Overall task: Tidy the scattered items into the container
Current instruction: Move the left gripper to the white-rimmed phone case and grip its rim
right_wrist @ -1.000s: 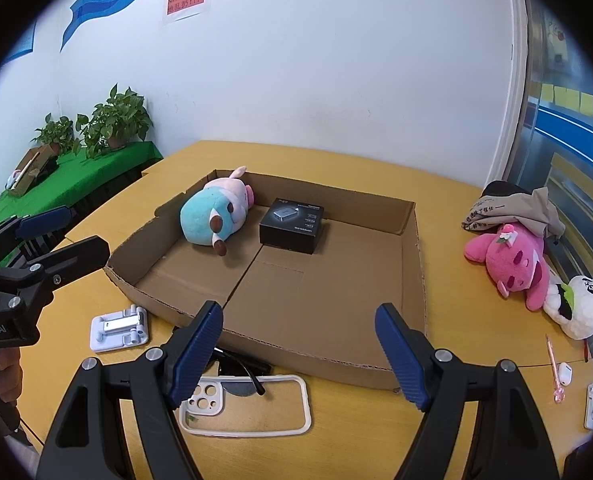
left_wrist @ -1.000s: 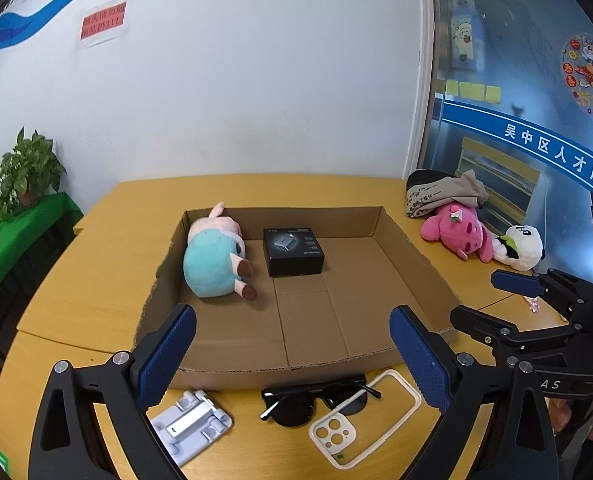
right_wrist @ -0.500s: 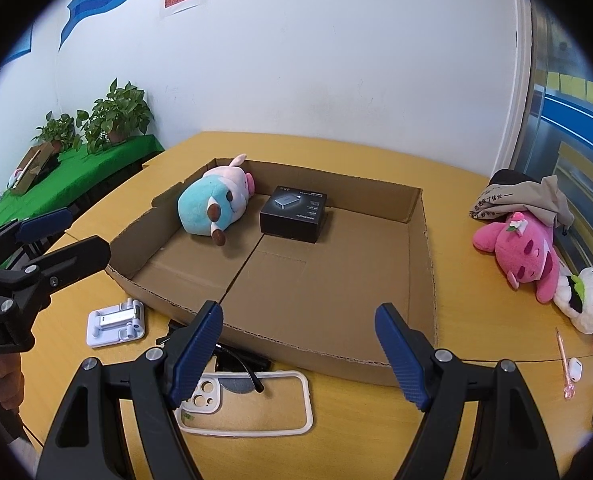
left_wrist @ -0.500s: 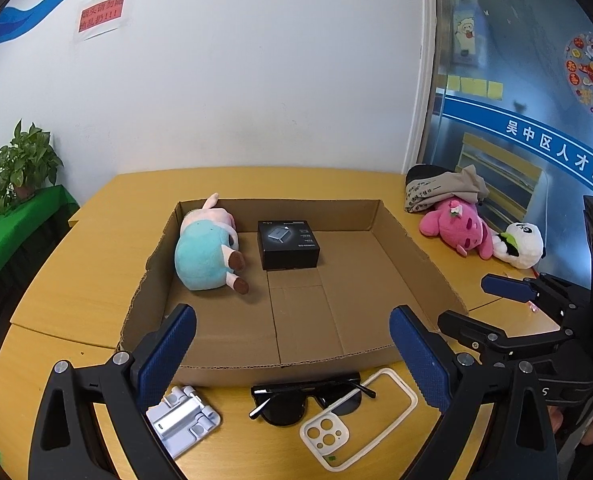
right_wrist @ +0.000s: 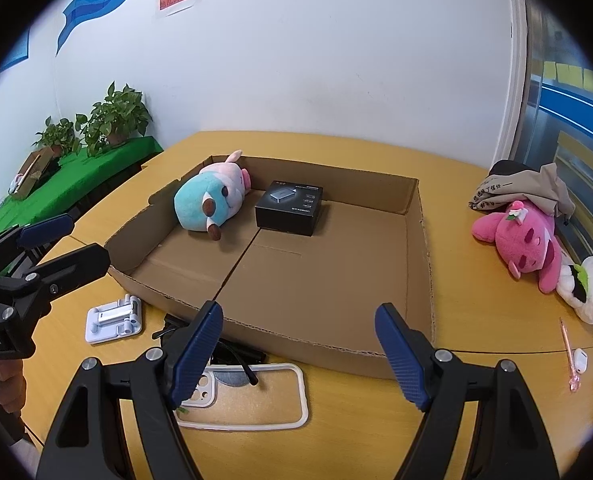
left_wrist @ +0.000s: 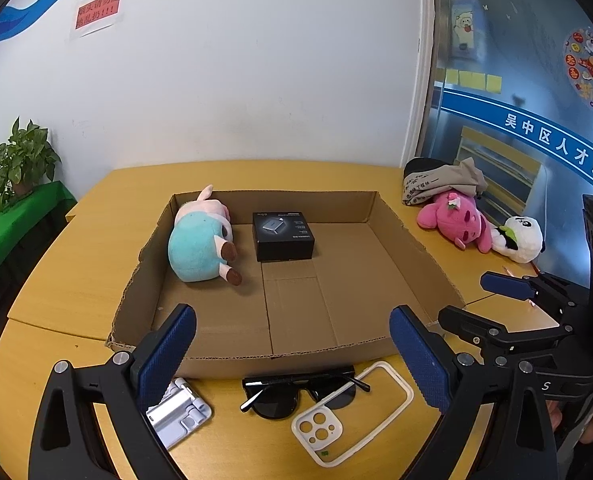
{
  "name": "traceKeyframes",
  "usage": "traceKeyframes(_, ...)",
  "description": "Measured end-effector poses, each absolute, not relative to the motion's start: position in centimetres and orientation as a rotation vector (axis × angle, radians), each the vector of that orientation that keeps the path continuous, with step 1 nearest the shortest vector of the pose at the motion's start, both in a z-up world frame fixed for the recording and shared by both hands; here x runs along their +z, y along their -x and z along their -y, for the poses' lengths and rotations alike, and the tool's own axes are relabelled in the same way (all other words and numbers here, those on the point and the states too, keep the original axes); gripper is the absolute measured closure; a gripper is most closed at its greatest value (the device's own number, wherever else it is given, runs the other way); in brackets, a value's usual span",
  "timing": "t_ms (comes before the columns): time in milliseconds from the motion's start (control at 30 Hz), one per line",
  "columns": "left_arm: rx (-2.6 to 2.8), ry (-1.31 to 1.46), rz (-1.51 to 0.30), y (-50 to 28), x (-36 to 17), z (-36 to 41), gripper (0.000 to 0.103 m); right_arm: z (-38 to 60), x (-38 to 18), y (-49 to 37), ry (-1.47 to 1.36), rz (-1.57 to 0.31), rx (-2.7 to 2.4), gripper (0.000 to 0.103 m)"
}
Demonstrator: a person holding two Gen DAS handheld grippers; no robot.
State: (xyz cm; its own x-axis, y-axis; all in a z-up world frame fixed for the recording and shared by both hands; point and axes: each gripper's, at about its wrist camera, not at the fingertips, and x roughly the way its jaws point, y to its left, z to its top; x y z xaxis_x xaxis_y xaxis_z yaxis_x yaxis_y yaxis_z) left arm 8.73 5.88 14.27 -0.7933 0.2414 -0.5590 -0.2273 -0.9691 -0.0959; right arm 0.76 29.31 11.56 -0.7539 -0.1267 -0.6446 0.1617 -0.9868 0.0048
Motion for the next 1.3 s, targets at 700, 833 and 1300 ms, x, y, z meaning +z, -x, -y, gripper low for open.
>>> traceKeyframes(700,2.472,1.321,0.170,-9.0,2.3,-5.6,0.023,-31.2,-1.5,2.1,-1.486,-0.010,-2.508,0.035)
traceKeyframes(833,2.394,1.394,0.196,-8.4,0.2,-6.2,0.037,-30.6,-2.3,2.6,-1.491,-0.042,-2.498,0.044)
traceKeyframes(1300,2.383,1.465,0.119,-7.8,-1.9,-6.8,0.081,-30.0,-2.9,1.2,-1.466,-0.083,-2.486,0.088)
